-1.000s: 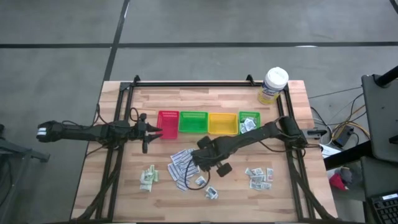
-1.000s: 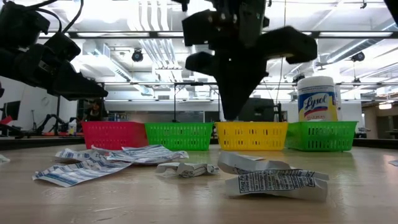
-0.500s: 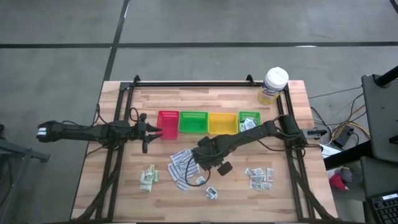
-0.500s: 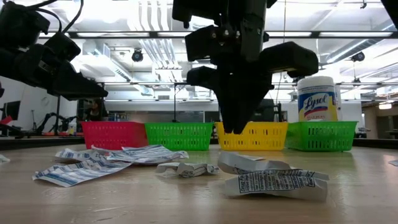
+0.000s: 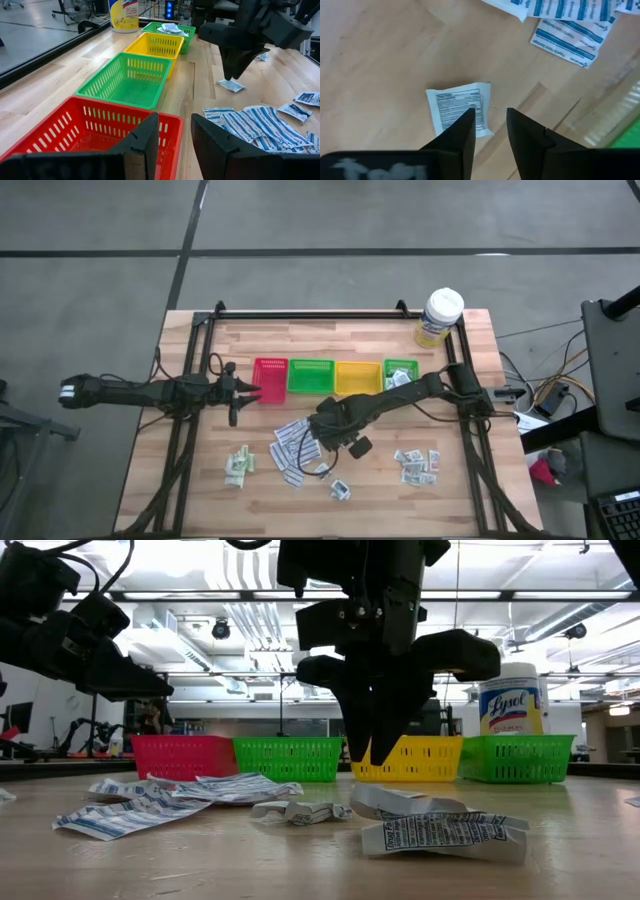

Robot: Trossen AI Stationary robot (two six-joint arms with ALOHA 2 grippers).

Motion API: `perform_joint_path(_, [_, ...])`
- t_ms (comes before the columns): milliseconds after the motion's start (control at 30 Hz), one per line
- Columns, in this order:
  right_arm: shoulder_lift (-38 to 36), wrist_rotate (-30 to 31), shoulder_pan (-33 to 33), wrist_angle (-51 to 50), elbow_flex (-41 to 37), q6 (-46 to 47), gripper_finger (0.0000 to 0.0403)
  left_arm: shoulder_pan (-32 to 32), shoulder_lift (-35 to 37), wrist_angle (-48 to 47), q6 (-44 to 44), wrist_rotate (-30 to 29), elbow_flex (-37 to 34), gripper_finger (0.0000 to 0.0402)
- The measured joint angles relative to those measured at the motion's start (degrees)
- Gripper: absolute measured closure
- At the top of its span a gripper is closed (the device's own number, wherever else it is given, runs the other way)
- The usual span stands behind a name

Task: Pick & Place First Aid Supplies
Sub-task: Put the blue alcohol pad into the right green bin

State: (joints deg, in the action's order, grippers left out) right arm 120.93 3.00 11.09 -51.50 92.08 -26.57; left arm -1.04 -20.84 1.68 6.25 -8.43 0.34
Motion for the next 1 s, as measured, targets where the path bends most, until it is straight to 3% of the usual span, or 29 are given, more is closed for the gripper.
perform_joint_path(533, [4.61, -0.2, -0.57, 0.01, 0.16, -0.17, 0.0294, 0.0, 0.0, -0.01, -0.07, -0.01, 0.0, 0.0289])
perform_joint_path(1000, [4.69, 0.24, -0.61, 0.0, 0.27, -0.24, 0.0392, 0.0, 0.0, -0.01, -0.12, -0.02, 0.0, 0.0289])
